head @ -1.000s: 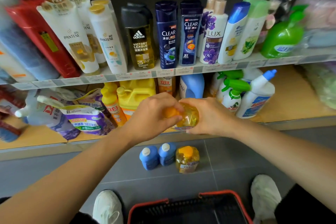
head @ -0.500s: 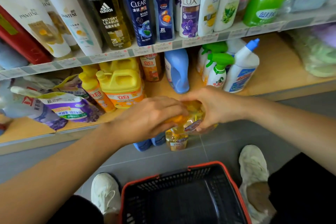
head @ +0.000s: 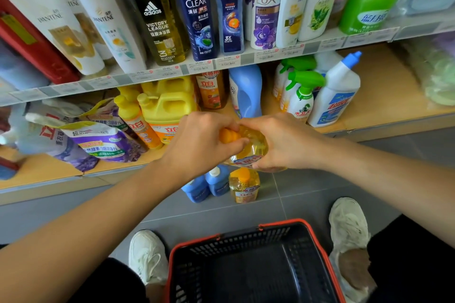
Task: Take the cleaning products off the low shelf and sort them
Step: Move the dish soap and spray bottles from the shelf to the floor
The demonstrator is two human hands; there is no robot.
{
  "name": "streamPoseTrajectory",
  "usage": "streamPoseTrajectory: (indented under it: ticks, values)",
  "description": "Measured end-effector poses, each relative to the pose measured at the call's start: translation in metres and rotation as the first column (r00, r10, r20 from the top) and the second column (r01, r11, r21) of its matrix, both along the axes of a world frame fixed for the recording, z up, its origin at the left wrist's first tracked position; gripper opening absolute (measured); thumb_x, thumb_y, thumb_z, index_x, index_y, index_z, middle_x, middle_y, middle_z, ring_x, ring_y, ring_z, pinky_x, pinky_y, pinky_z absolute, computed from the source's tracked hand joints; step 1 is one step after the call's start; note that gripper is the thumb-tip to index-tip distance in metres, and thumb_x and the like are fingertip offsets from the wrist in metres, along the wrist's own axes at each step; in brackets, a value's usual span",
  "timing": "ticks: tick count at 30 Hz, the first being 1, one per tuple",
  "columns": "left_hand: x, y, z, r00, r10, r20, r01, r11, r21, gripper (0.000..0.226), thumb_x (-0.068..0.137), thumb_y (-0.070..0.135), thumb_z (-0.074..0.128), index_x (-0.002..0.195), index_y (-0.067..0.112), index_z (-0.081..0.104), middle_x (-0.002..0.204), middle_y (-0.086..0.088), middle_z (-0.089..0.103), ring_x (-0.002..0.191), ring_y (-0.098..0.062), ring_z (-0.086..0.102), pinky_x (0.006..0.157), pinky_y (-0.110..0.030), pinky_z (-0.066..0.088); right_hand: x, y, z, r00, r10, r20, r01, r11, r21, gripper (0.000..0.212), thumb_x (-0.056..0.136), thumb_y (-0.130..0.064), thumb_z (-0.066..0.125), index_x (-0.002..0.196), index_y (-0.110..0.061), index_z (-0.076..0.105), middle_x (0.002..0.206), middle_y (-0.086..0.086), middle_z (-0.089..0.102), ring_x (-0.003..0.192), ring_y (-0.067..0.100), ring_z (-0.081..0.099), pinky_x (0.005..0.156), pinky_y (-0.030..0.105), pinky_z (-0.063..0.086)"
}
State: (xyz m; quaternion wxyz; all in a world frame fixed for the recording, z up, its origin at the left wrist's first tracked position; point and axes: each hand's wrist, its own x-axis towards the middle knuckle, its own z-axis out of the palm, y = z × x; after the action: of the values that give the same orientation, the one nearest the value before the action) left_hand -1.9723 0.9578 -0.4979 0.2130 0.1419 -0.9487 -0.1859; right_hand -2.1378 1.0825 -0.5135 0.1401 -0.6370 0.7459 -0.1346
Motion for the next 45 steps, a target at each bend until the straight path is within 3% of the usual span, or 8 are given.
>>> streamPoseTrajectory:
  ticks: [7, 12, 21, 24, 28, 32, 39, 45]
  values:
    - [0.011, -0.016, 0.015, 0.949, -0.304, 0.079, 0.306, 0.952, -0.014, 0.032, 0.082, 0.033, 0.084, 0.105, 0.011, 0.079, 0.104, -0.003, 0.075, 0.094, -0.017, 0.071, 0.078, -0.030, 0.056, 0.001, -0.002, -0.001, 0.995, 0.023, 0.102, -0.028, 0.999, 0.045, 0.093, 0.066, -0.040, 0.091, 0.148, -0.028, 0.047, 0.121, -0.008, 0.068, 0.098, 0.008, 0.060, 0.070, 0.013, 0.036]
    - [0.016, -0.024, 0.020, 0.912, -0.406, 0.054, 0.405, 0.914, 0.032, 0.035, 0.085, 0.025, 0.081, 0.117, 0.012, 0.074, 0.118, -0.002, 0.071, 0.108, -0.013, 0.067, 0.086, -0.018, 0.051, -0.003, -0.005, 0.000, 0.939, -0.017, 0.344, 0.003, 0.999, 0.041, 0.095, 0.063, -0.022, 0.095, 0.147, -0.020, 0.049, 0.138, -0.005, 0.062, 0.127, 0.013, 0.057, 0.106, 0.039, 0.047]
    - [0.019, -0.022, 0.025, 0.964, 0.006, -0.266, 0.147, 0.821, 0.551, 0.034, 0.074, 0.023, 0.082, 0.107, 0.026, 0.073, 0.091, 0.012, 0.077, 0.079, -0.004, 0.072, 0.070, -0.018, 0.058, -0.011, -0.005, 0.006, 0.734, -0.043, 0.677, 0.069, 0.998, -0.012, 0.087, 0.063, -0.006, 0.094, 0.139, -0.020, 0.056, 0.124, -0.008, 0.071, 0.113, 0.008, 0.068, 0.099, 0.037, 0.056]
    - [0.016, -0.021, 0.026, 0.979, 0.080, -0.188, 0.097, 0.629, 0.771, 0.028, 0.078, 0.024, 0.075, 0.106, 0.020, 0.074, 0.078, 0.002, 0.076, 0.069, -0.009, 0.070, 0.062, -0.019, 0.056, -0.010, -0.007, 0.004, 0.696, -0.055, 0.716, 0.084, 0.996, -0.005, 0.086, 0.062, 0.000, 0.093, 0.139, -0.014, 0.056, 0.122, -0.005, 0.072, 0.111, 0.009, 0.069, 0.096, 0.032, 0.057]
    - [0.013, -0.022, 0.024, 0.993, 0.108, -0.053, 0.033, 0.181, 0.983, 0.029, 0.081, 0.027, 0.066, 0.105, 0.011, 0.072, 0.074, 0.002, 0.071, 0.064, -0.006, 0.065, 0.053, -0.015, 0.050, -0.010, -0.008, -0.002, 0.668, -0.077, 0.740, 0.111, 0.994, 0.004, 0.086, 0.061, 0.003, 0.092, 0.138, -0.013, 0.056, 0.119, -0.003, 0.073, 0.108, 0.009, 0.070, 0.089, 0.027, 0.058]
    - [0.014, -0.028, 0.023, 0.991, 0.125, -0.056, 0.055, 0.010, 0.998, 0.029, 0.084, 0.022, 0.062, 0.108, 0.009, 0.073, 0.075, -0.001, 0.071, 0.059, -0.005, 0.060, 0.051, -0.015, 0.049, -0.013, -0.011, -0.003, 0.659, -0.081, 0.748, 0.117, 0.993, 0.005, 0.088, 0.060, 0.004, 0.092, 0.138, -0.015, 0.056, 0.118, -0.005, 0.073, 0.108, 0.007, 0.070, 0.088, 0.025, 0.057]
    - [0.013, -0.033, 0.018, 0.953, 0.304, -0.009, -0.016, 0.080, 0.997, 0.017, 0.069, 0.023, 0.079, 0.082, 0.012, 0.082, 0.076, -0.006, 0.075, 0.057, -0.005, 0.063, 0.052, -0.012, 0.052, -0.011, -0.015, -0.007, 0.644, -0.091, 0.759, 0.157, 0.987, -0.015, 0.085, 0.057, 0.002, 0.094, 0.129, -0.028, 0.059, 0.111, -0.010, 0.075, 0.103, 0.004, 0.071, 0.080, 0.020, 0.057]
    - [0.017, -0.032, 0.005, 0.935, 0.294, -0.201, -0.009, 0.583, 0.813, 0.018, 0.088, 0.016, 0.071, 0.104, 0.022, 0.077, 0.091, -0.004, 0.079, 0.083, -0.019, 0.070, 0.072, -0.022, 0.059, -0.010, -0.015, -0.004, 0.609, -0.108, 0.785, 0.197, 0.980, -0.018, 0.073, 0.058, 0.001, 0.094, 0.109, -0.039, 0.062, 0.105, -0.020, 0.075, 0.099, 0.004, 0.072, 0.075, 0.018, 0.057]
